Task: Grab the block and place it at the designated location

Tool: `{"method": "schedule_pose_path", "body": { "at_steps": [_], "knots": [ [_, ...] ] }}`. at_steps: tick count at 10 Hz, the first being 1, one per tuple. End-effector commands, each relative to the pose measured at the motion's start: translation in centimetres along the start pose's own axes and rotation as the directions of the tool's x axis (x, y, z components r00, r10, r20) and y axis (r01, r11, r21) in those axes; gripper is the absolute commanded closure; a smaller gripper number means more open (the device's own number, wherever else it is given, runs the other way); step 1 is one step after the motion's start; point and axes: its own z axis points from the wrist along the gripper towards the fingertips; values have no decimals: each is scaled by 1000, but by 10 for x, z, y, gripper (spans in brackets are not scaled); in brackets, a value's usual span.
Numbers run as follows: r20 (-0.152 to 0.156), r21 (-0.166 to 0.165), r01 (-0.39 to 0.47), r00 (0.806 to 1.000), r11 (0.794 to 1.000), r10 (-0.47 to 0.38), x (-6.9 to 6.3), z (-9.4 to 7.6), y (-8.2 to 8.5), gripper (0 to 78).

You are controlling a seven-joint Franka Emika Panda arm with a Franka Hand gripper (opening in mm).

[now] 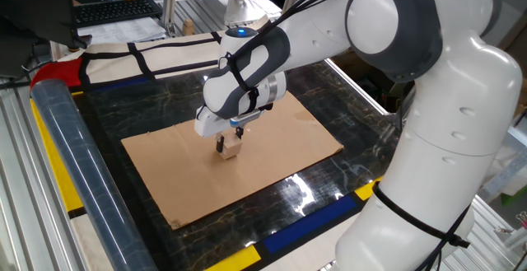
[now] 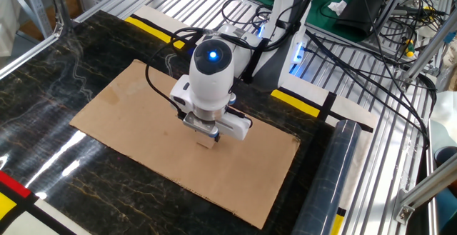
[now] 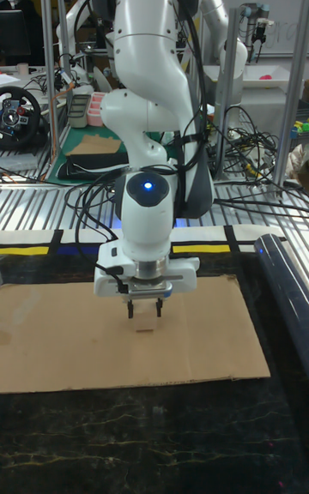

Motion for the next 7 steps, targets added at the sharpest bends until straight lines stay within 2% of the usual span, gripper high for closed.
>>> {"method": "schedule_pose_path", "body": {
  "at_steps": [1, 7],
  "knots": [
    [4, 0, 6, 1000, 1000, -6, -1, -1, 0, 765],
    [9, -13, -13, 1000, 1000, 14, -1, -1, 0, 765]
  ]
}}
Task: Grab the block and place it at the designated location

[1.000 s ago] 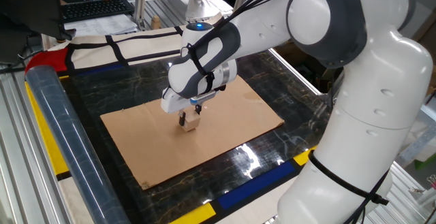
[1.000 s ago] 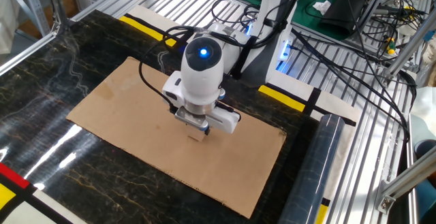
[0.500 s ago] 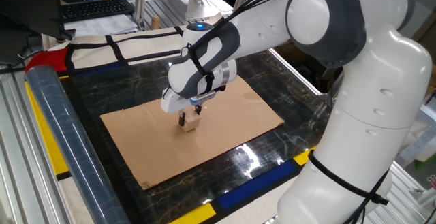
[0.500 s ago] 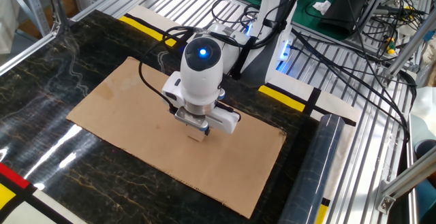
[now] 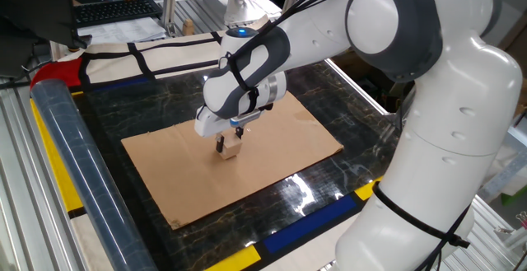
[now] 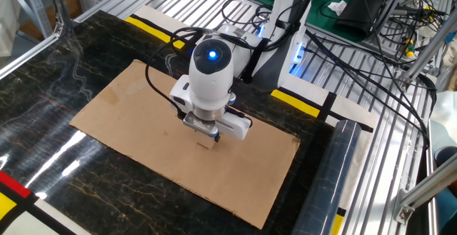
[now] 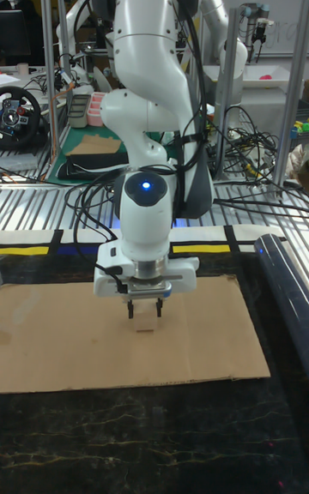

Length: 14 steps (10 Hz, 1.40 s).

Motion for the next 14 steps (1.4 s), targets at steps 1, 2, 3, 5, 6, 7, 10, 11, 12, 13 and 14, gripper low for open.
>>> {"method": "schedule_pose_path", "body": {
  "at_steps": [1, 2, 3, 5, 6, 7, 10, 11, 12, 13, 14],
  "knots": [
    [7, -11, -17, 1000, 1000, 17, -1, -1, 0, 765],
    [8, -12, -20, 1000, 1000, 21, -1, -1, 0, 765],
    [9, -13, -21, 1000, 1000, 21, -1, -1, 0, 765],
    [9, -13, -23, 1000, 1000, 23, -1, -1, 0, 765],
    [9, -13, -23, 1000, 1000, 23, -1, -1, 0, 765],
    [9, -13, -25, 1000, 1000, 25, -1, -1, 0, 765],
    [13, -13, -39, 999, 999, 39, -1, -1, 0, 765],
    [14, -13, -40, 999, 999, 40, -1, -1, 0, 765],
    [14, -13, -41, 999, 999, 41, -1, -1, 0, 765],
    [13, -13, -41, 999, 999, 41, -1, -1, 0, 765],
    [13, -12, -42, 999, 999, 42, -1, -1, 0, 765]
  ]
}}
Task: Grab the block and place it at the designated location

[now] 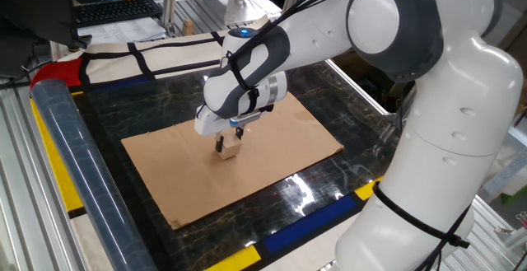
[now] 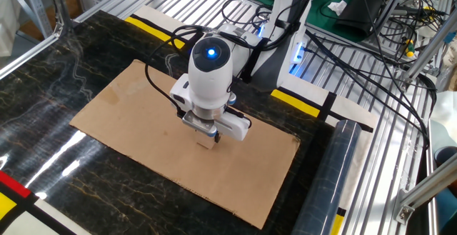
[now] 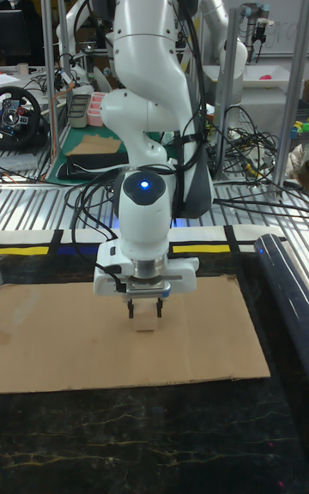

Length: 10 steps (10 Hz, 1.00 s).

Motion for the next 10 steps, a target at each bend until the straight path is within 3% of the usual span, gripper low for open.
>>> {"method": "schedule_pose_path", "body": {
  "at_steps": [1, 6, 7, 10],
  "knots": [
    [3, 1, -3, 1000, 1000, 3, -1, -1, 0, 765],
    [2, 4, -9, 1000, 1000, 9, -1, -1, 0, 765],
    [2, 4, -9, 1000, 1000, 9, -1, -1, 0, 1],
    [2, 4, -9, 1000, 1000, 9, -1, -1, 0, 1]
  ]
}}
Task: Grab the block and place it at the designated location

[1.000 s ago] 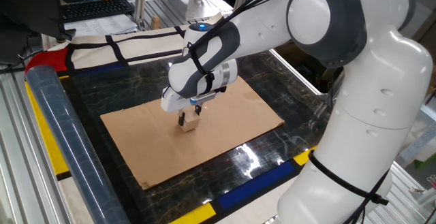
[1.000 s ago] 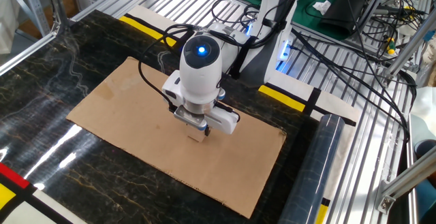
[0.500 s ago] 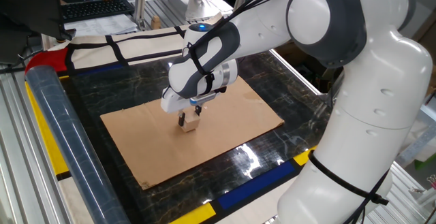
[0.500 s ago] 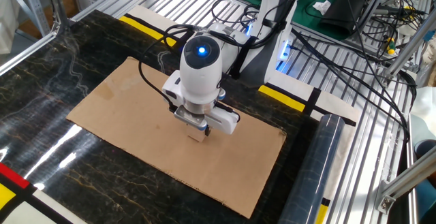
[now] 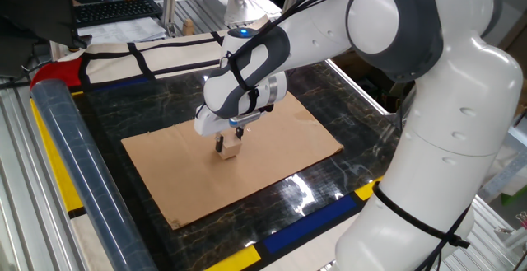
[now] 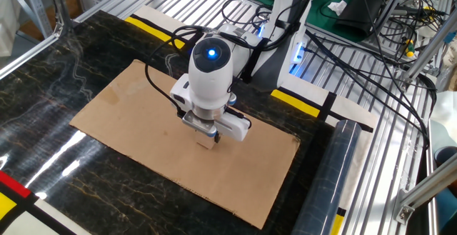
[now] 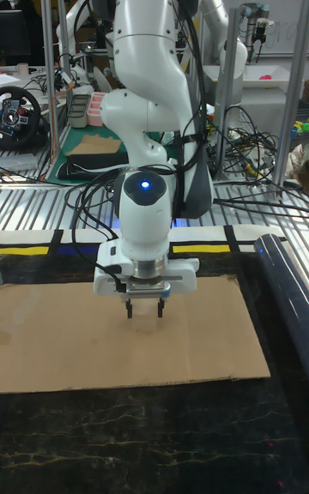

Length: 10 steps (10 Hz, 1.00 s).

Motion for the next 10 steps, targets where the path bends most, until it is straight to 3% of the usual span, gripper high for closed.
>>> {"method": "schedule_pose_path", "body": {
  "at_steps": [1, 6, 8, 10],
  "knots": [
    [5, 3, -7, 1000, 1000, 7, -2, -2, 0, 1],
    [5, 3, -7, 1000, 1000, 7, -2, -2, 0, 1],
    [-1, 1, -11, 1000, 1000, 11, -6, -39, -7, 1],
    [8, -1, -8, 1000, 1000, 8, -5, -54, -11, 1]
  ]
}}
